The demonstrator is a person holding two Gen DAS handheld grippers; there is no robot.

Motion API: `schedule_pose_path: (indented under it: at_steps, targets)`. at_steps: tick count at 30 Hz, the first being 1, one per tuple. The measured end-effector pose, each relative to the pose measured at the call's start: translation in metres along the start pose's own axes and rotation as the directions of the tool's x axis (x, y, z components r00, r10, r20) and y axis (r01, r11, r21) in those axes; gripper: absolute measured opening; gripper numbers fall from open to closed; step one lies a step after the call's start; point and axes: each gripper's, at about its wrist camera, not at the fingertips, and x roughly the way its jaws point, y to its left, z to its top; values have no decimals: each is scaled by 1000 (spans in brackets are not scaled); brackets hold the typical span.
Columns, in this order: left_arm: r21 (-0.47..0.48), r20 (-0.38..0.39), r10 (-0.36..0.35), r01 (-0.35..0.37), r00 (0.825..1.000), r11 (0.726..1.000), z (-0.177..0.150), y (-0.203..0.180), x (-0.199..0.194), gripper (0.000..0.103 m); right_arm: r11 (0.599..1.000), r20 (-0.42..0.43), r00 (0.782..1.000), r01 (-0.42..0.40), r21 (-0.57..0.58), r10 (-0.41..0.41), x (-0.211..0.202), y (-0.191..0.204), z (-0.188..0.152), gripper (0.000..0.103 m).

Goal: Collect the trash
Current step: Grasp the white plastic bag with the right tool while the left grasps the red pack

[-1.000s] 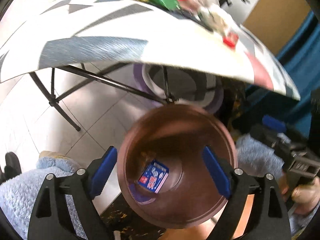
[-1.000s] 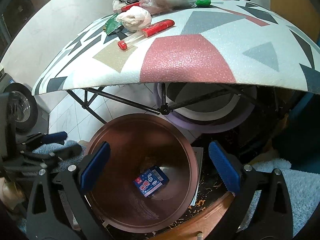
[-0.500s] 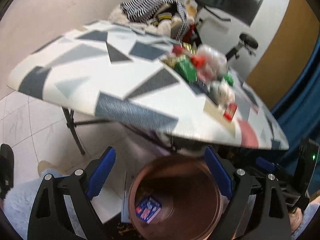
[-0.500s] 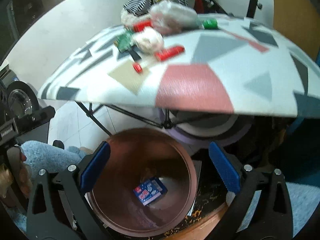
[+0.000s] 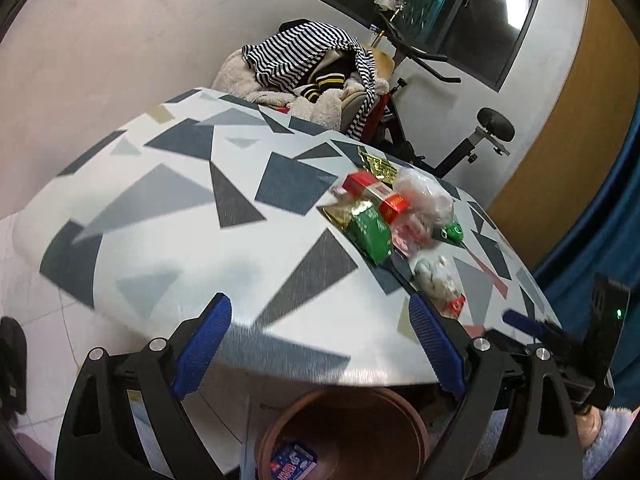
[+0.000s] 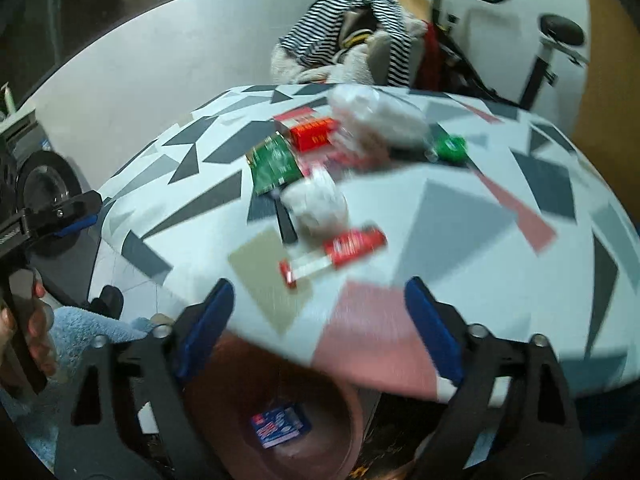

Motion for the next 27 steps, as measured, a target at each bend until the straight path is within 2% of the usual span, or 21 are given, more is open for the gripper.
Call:
schedule_pose_path:
  at_steps: [4, 12, 16, 20, 22, 25, 27]
  targets:
    - [14, -13, 15, -15, 1000, 1000, 14, -2, 8, 88, 1000, -16, 1000, -17, -18, 17, 26, -1, 26, 66]
    - [-31, -75, -4, 2, 997, 1000, 34, 0, 35, 88, 998, -106, 993, -56, 7, 56, 74, -7, 45, 61]
    - [-64, -108, -33, 26, 994, 998, 42, -3, 51, 88, 997, -122, 989, -77, 29, 80, 77, -8, 46, 46]
    - [-72, -132, -75, 66, 988, 995, 52, -15, 68, 84, 994, -73, 992, -94, 56, 98, 65, -14, 47, 46]
    - [-67, -163, -116, 106, 980, 992, 59, -29, 81, 78, 991, -36, 994, -98, 96, 101, 57, -24, 51, 46]
    - [-98, -198, -197, 181, 960, 979, 74, -49, 100, 76, 988, 11, 997, -83, 133, 82, 43, -40, 55, 46]
    - [-137, -222, -268, 242, 938, 961, 88, -66, 120, 75, 987, 32, 997, -68, 143, 64, 35, -50, 58, 46]
